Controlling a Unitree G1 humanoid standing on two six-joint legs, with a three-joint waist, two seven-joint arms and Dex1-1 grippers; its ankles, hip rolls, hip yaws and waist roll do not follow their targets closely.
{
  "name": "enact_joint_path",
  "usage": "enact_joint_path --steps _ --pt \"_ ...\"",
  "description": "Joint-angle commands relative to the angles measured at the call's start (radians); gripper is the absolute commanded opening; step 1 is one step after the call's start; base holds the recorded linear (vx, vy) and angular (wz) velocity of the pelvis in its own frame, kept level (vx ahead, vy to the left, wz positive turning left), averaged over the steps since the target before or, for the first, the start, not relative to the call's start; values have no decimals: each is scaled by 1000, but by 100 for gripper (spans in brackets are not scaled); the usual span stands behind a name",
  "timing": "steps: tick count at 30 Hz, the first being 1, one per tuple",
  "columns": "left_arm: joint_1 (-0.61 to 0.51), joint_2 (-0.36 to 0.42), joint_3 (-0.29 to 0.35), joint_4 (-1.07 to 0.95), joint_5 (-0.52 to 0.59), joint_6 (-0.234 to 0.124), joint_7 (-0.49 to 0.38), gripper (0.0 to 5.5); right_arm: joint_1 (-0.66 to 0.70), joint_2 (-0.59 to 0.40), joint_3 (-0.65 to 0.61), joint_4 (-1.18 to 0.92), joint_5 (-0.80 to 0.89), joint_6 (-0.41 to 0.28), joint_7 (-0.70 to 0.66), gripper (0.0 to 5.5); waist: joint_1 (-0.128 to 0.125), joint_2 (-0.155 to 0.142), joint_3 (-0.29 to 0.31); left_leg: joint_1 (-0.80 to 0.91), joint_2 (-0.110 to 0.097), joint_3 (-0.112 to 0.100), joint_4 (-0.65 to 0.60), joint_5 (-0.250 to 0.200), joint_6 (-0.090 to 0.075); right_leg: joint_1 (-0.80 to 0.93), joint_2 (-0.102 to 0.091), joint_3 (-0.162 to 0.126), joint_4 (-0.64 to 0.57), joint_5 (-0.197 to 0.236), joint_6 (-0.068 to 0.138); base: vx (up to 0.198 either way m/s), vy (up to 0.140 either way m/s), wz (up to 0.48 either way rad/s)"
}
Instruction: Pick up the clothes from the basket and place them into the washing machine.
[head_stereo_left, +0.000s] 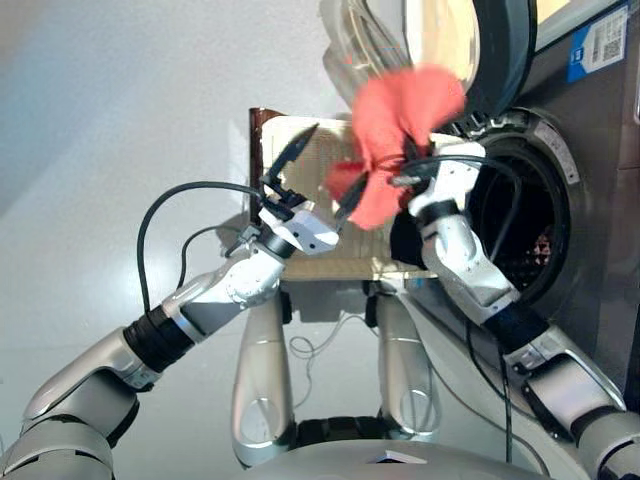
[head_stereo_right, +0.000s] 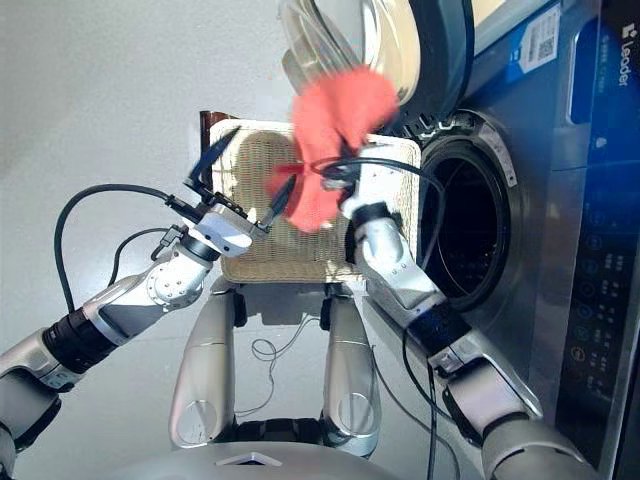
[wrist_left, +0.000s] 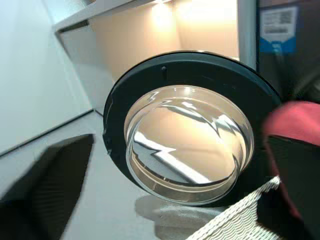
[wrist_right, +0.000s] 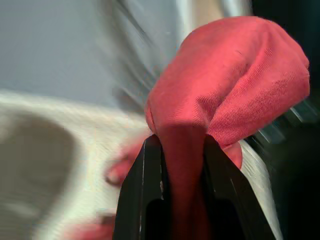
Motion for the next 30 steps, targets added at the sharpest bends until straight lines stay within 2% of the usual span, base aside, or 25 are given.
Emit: enact_joint_path --steps 1,5,9,15,16,19,24,30 --pt "-19 -55 6 -90 -77 -107 -13 550 -69 -2 -114 45 -63 -62 -90 0 -8 61 -13 6 -20 1 63 -65 -32 -58 -13 18 -30 85 16 0 0 0" --pt "-2 -97 16 -86 -124 -104 -23 550 -93 31 -187 215 -17 -66 -142 0 1 74 -13 5 -23 -6 71 -75 -33 -56 -14 16 -22 74 15 0 0 0" --pt "-19 -121 21 -75 -157 -96 -39 550 -134 36 -211 287 38 -79 -154 0 5 82 -13 -7 -27 -9 66 -66 -34 -65 -17 13 -28 81 14 0 0 0" --pt "-4 -196 57 -76 -254 -98 -55 550 -178 52 -239 404 116 -76 -154 0 14 93 -13 -32 -34 -20 77 -70 -33 -85 -17 16 -22 77 12 0 0 0" --pt "10 -229 71 -70 -301 -98 -66 550 -199 42 -243 447 110 -63 -162 0 20 97 -13 -47 -37 -23 84 -72 -32 -97 -18 19 -15 73 10 0 0 0" --pt "30 -250 82 -77 -353 -93 -93 550 -247 3 -250 530 76 -36 -194 0 29 113 -13 -87 -44 -34 104 -78 -31 -133 -17 21 8 66 8 0 0 0" --pt "68 -238 89 -100 -366 -85 -107 550 -322 -125 -252 663 -28 34 -280 0 45 143 -13 -171 -53 -47 156 -98 -32 -215 -13 30 57 49 3 0 0 0" --pt "74 -205 90 -127 -332 -72 -91 550 -357 -271 -279 773 -47 94 -340 0 44 171 -13 -306 -63 -63 248 -121 -28 -355 -9 47 170 15 -11 -30 -7 189"
